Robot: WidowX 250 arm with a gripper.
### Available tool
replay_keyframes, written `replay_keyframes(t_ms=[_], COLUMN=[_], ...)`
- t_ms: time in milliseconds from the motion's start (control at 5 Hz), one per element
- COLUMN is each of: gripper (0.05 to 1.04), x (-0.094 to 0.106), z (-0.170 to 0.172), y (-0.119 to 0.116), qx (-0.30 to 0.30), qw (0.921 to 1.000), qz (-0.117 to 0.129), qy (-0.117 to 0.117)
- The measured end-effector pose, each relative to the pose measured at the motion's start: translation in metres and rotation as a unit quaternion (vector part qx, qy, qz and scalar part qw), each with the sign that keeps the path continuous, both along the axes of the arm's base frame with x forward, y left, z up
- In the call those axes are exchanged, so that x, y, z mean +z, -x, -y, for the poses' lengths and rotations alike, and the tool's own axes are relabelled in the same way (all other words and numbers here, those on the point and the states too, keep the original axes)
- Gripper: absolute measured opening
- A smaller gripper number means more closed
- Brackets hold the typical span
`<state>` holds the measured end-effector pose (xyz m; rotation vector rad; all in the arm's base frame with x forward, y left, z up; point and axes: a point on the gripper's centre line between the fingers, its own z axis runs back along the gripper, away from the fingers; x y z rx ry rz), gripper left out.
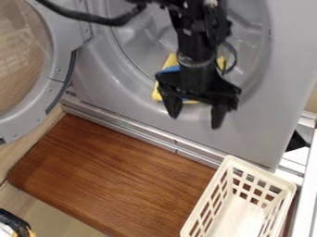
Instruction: Remove the blue towel from the washer to the right edge of the table
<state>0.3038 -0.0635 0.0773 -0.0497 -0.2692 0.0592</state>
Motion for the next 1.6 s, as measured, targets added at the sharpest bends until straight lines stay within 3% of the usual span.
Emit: replay_keyframes(t_ms=[200,600,1000,1200,1400,1600], gripper=[1.0,1.0,1.0,0.945,0.658,0.354], x=[0.017,0.019,-0.007,-0.014,-0.013,-0.016], z=[-0.008,-0.029,-0.049,-0.052,-0.059,-0.055], y=[-0.02,-0.05,-0.059,-0.061,-0.062,-0.061], qx=[0.01,0.031,0.049,0.052,0.075,0.077], qw=[0.9995,0.9989,0.9986,0.9984,0.9959,0.9953], qz=[0.03,0.036,0.014,0.008,0.014,0.019], qy=[0.009,-0.001,-0.015,-0.02,-0.048,-0.056])
